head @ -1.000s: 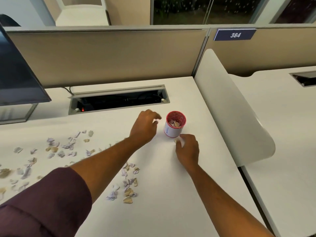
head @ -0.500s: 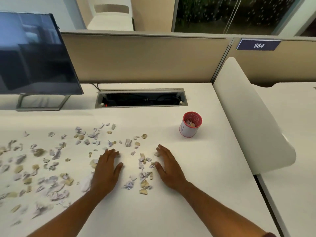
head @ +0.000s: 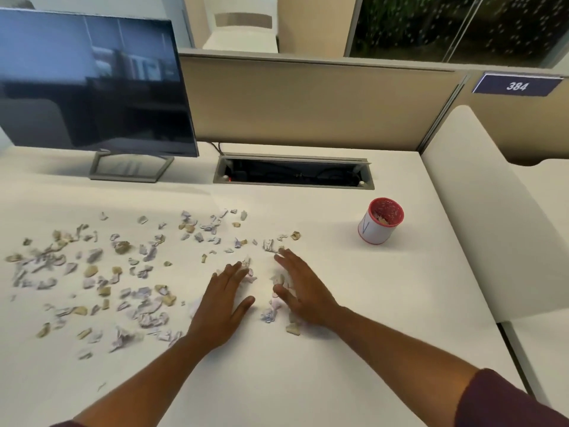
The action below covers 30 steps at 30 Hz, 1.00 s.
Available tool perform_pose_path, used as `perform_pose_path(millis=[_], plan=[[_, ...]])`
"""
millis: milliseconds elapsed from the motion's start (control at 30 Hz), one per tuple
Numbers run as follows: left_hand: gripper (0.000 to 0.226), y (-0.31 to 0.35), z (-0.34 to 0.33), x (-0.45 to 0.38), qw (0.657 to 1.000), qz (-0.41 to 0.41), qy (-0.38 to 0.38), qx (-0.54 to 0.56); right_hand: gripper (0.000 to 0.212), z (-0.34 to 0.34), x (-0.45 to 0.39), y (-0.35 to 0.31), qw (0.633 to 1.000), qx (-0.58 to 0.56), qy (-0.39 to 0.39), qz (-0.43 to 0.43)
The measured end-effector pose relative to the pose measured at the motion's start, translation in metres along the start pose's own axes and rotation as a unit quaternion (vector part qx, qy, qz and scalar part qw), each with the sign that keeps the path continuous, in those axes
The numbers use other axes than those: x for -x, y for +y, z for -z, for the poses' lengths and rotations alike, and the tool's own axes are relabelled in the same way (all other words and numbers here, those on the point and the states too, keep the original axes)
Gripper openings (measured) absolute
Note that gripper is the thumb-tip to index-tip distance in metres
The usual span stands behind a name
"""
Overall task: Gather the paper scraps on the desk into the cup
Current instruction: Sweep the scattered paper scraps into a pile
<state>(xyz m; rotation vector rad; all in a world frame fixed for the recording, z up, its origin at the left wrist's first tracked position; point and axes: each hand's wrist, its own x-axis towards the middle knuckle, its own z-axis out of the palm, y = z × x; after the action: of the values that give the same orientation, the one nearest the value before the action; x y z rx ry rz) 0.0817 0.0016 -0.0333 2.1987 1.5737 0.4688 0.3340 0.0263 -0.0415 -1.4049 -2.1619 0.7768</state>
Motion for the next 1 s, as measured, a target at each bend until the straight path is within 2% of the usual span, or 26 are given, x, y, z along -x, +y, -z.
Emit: perform_pose_path(millis=[67, 100, 167, 233, 367, 467, 567, 633, 700, 767, 800, 867, 933, 1000], plan=[[0.061, -0.007, 0.004, -0.002, 0.998, 0.008, 0.050, -0.040, 0.068, 0.015, -0.016, 0.010, 0.996, 0.045, 0.067, -0.045], [0.062, -0.011, 0.006, -0.002, 0.996, 0.030, 0.071, -0.053, 0.070, 0.022, -0.025, 0.016, 0.992, 0.063, 0.077, -0.077], [0.068, -0.019, 0.009, -0.002, 0.990, 0.084, 0.088, -0.068, 0.074, 0.035, -0.042, 0.022, 0.986, 0.069, 0.039, -0.145], [0.076, -0.024, 0.008, 0.001, 0.988, 0.118, 0.063, -0.078, 0.077, 0.037, -0.055, 0.021, 0.984, 0.064, -0.010, -0.166], [0.088, -0.023, -0.002, 0.002, 0.992, 0.108, -0.019, -0.056, 0.072, 0.016, -0.061, -0.003, 0.991, 0.051, -0.048, -0.110], [0.084, -0.017, -0.007, 0.006, 0.996, 0.084, -0.040, -0.006, 0.064, -0.004, -0.048, -0.020, 0.994, 0.065, -0.068, -0.053], [0.081, -0.014, -0.005, 0.012, 0.996, 0.055, -0.061, 0.042, 0.062, -0.015, -0.020, -0.028, 0.994, 0.031, -0.104, -0.005], [0.080, -0.017, 0.003, 0.018, 0.997, 0.038, -0.061, 0.021, 0.060, -0.012, 0.001, -0.030, 0.996, -0.048, -0.070, -0.018], [0.078, -0.026, 0.011, 0.027, 0.996, 0.035, -0.016, -0.075, 0.057, -0.008, 0.024, -0.028, 0.991, -0.093, 0.062, -0.068], [0.077, -0.035, 0.020, 0.040, 0.986, 0.087, 0.055, -0.133, 0.057, -0.010, 0.049, -0.022, 0.975, -0.045, 0.172, -0.135], [0.078, -0.040, 0.023, 0.047, 0.978, 0.124, 0.090, -0.141, 0.058, -0.014, 0.061, -0.020, 0.968, -0.010, 0.189, -0.167], [0.083, -0.046, 0.026, 0.059, 0.962, 0.191, 0.132, -0.141, 0.068, -0.029, 0.079, -0.022, 0.964, 0.073, 0.162, -0.197], [0.087, -0.049, 0.023, 0.065, 0.953, 0.238, 0.134, -0.132, 0.080, -0.048, 0.080, -0.029, 0.963, 0.136, 0.130, -0.193], [0.090, -0.047, 0.018, 0.064, 0.954, 0.260, 0.103, -0.109, 0.090, -0.062, 0.069, -0.042, 0.960, 0.160, 0.111, -0.201]])
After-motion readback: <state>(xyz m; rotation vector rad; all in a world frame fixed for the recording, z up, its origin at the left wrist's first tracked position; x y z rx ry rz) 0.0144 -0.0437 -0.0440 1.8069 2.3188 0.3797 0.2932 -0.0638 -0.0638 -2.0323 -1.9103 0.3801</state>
